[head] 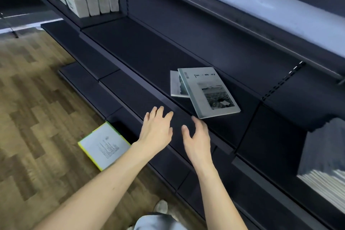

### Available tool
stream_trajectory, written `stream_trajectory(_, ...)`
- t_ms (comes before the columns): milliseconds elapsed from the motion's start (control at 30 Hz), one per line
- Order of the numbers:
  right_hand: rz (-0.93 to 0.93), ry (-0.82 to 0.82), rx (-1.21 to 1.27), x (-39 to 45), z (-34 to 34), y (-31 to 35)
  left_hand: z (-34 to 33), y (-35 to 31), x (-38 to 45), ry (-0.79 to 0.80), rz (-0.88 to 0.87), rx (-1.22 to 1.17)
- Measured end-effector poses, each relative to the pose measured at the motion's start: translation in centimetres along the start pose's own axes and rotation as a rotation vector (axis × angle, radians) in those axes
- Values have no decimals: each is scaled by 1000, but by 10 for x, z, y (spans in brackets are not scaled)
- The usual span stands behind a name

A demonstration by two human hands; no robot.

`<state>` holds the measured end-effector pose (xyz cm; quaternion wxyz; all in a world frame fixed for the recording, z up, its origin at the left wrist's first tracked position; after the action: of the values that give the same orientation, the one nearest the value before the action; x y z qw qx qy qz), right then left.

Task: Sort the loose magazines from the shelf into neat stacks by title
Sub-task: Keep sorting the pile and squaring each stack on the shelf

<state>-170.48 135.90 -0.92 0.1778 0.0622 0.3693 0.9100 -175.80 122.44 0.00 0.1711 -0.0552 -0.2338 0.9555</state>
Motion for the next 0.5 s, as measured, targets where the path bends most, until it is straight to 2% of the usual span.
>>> stream_trajectory(133,-18,-87,6,40,5,-5,-2,-5,27,9,-11,14)
stream_trajectory(267,-52,-220,-111,88,13,-24,2,-9,54,-19,-27,47)
stream_trajectory(367,-197,-179,-238,116,19,-36,1,-15,70,-38,-32,47)
stream_trajectory(500,-204,-137,-324,135,20,-52,-8,-23,84,-39,-33,17)
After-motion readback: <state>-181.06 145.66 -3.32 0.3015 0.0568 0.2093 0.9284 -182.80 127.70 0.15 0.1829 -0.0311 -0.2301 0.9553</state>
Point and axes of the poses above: each hand's wrist, its own x-axis towards the middle knuckle, its own z-axis out of the back of the hand, y = z × x, the point moved 2 cm from there along x, towards the middle knuckle, and after that the axes turned 8 degrees about -x, right-handed, at the moved point
